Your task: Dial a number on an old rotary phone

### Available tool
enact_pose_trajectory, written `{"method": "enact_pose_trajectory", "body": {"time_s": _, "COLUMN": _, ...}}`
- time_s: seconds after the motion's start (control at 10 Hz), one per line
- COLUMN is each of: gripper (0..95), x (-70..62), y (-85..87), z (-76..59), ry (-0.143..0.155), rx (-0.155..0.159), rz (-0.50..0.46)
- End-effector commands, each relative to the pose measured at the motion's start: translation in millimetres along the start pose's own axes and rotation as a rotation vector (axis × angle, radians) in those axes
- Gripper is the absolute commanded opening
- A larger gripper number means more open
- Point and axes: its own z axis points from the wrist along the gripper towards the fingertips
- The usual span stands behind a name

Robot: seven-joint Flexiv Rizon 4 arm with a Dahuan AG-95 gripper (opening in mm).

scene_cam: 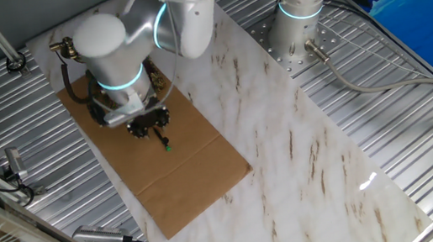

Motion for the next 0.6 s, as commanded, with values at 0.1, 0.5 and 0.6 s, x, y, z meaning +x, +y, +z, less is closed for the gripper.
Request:
{"method": "enact_pose_trajectory", "body": {"time_s": 0.1, "gripper": 38.0, "x": 1.2, "y": 2.8, "z": -1.5, "ry": -0.032, "rx": -0.005, "rz": -0.005}}
{"method": "enact_pose_trajectory", "body": {"time_s": 0.5, "gripper": 38.0, "x": 2.5, "y": 4.5, "z": -1.8, "ry": -0.119, "rx": 0.035, "rz": -0.035}}
{"method": "enact_pose_trajectory", "body": {"time_s": 0.6, "gripper": 38.0, "x": 2.4, "y": 4.4, "z": -1.7, "ry": -0.121, "rx": 0.039, "rz": -0.037}}
